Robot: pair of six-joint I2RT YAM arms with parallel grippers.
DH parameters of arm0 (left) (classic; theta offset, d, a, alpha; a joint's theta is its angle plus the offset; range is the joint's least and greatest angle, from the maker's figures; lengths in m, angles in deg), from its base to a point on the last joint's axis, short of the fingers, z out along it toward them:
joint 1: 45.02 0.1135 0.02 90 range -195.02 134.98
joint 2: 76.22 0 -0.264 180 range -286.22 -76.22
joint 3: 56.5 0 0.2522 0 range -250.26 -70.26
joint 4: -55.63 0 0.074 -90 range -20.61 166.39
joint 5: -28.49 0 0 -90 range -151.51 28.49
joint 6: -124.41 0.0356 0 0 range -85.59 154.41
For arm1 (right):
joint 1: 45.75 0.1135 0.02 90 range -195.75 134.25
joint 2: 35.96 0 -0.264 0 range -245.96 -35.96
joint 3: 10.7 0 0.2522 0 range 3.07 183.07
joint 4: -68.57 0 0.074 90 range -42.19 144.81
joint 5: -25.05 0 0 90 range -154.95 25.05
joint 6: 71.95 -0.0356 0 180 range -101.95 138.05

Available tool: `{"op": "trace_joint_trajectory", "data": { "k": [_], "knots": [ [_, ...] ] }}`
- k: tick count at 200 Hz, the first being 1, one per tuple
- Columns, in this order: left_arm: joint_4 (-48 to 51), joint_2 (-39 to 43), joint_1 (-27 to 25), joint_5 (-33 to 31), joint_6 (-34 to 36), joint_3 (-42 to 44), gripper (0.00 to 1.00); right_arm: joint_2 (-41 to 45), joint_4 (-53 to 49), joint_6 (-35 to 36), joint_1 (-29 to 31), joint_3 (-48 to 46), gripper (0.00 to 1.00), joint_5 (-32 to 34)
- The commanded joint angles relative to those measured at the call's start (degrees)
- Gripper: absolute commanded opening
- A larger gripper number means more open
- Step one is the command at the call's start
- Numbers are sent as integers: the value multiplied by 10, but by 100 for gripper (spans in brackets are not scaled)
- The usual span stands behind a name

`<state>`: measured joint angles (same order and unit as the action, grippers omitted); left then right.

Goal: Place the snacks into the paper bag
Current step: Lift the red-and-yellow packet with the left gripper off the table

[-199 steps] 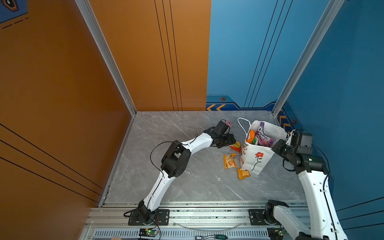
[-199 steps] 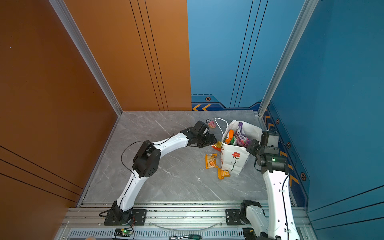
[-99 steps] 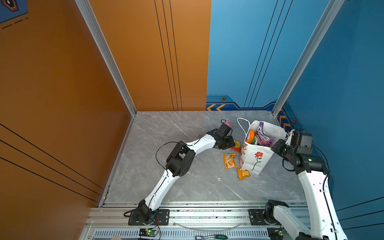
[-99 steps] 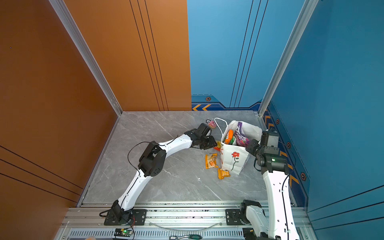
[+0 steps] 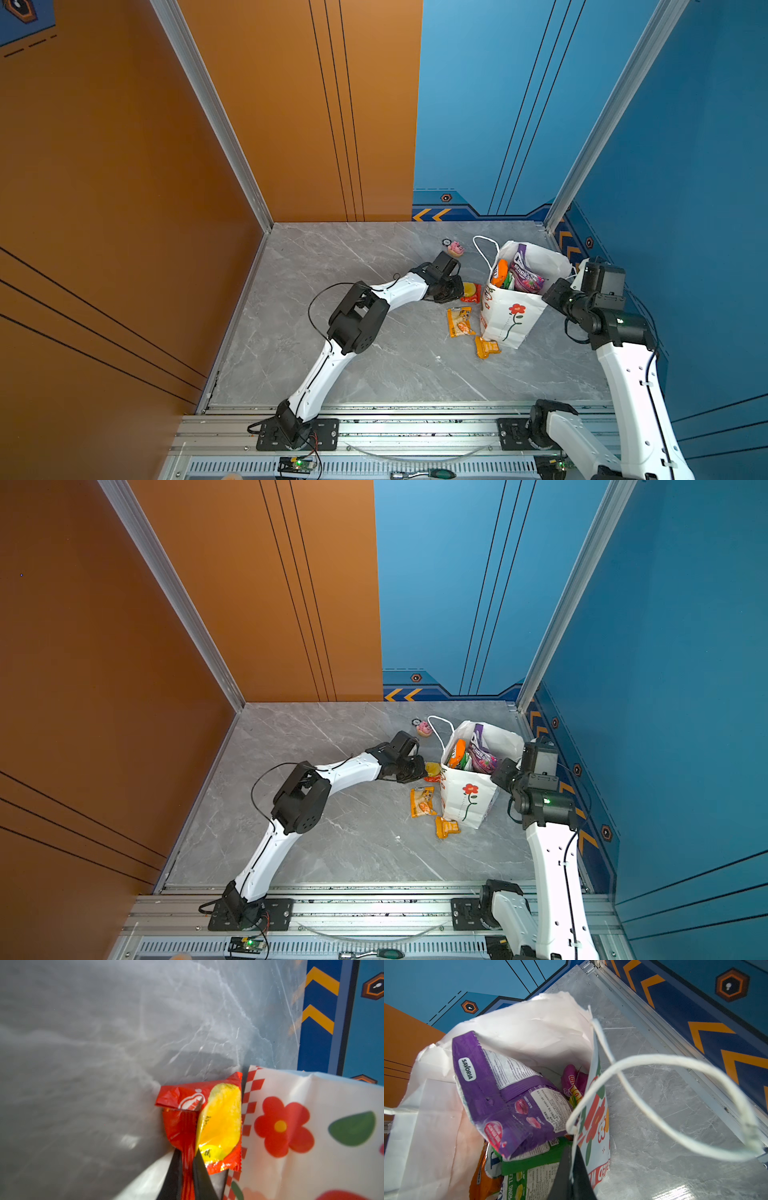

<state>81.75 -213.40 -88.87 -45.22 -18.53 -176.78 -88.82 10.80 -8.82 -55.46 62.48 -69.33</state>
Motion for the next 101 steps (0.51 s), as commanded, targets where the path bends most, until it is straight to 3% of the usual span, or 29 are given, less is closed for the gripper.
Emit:
{"op": "trace_joint_trajectory", "data": {
  "k": [1, 101],
  "knots": [
    [-10, 43, 11, -31, 9, 46, 4, 9, 16, -1, 1, -2, 0, -5],
    [-141, 211, 44, -110, 64, 290, 0, -4, 7, -4, 7, 12, 0, 2]
  ]
}}
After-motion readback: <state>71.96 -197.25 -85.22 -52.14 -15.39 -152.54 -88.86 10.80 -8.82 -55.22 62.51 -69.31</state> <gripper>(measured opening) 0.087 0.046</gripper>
